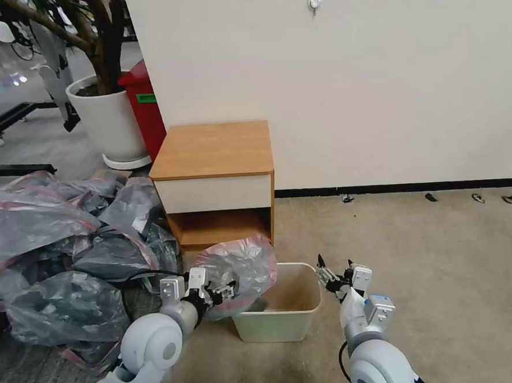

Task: Pick up the garbage bag from the table and place it over the trash can.

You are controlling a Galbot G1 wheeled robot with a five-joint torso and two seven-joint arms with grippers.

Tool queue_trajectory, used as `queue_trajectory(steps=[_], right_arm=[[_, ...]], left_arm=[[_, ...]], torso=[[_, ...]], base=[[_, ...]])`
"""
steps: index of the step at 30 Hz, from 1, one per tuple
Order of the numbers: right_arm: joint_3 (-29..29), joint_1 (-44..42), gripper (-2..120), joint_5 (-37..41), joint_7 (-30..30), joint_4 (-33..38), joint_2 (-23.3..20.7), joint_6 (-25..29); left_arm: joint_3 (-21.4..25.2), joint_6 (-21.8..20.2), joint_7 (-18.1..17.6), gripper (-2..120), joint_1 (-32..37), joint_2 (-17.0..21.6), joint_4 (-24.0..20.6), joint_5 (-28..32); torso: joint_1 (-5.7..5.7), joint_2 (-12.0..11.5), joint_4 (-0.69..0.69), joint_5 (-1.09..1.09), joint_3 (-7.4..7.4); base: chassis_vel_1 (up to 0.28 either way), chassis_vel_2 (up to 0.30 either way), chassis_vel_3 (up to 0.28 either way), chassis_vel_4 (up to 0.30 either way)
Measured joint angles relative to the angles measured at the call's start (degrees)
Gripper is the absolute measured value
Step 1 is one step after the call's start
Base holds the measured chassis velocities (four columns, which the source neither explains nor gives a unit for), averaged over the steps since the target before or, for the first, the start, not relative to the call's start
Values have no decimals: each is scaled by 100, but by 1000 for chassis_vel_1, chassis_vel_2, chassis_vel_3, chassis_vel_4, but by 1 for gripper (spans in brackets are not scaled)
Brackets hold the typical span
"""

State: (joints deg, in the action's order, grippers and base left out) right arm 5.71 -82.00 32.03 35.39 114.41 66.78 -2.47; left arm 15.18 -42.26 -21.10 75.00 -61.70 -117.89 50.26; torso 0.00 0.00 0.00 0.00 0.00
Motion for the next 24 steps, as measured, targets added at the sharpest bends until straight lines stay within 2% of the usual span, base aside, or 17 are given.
queue_trajectory(steps=[4, 12, 18, 24], right_arm=[[0, 17, 76, 2, 0, -64, 18, 11], [6, 52, 74, 4, 1, -119, 16, 34], [27, 78, 73, 7, 2, -157, 28, 45], [32, 107, 71, 8, 2, -200, 52, 53]], left_arm=[[-137, -2, -278, 73, -183, 101, 91, 420], [-431, 1, -571, 72, -473, 215, 283, 769], [-692, 5, -920, 65, -695, 291, 395, 1028], [-969, 8, -1065, 58, -863, 396, 484, 1112]], torso=[[0, 0, 0, 0, 0], [0, 0, 0, 0, 0], [0, 0, 0, 0, 0], [0, 1, 0, 0, 0]], base=[[0, 0, 0, 0], [0, 0, 0, 0], [0, 0, 0, 0], [0, 0, 0, 0]])
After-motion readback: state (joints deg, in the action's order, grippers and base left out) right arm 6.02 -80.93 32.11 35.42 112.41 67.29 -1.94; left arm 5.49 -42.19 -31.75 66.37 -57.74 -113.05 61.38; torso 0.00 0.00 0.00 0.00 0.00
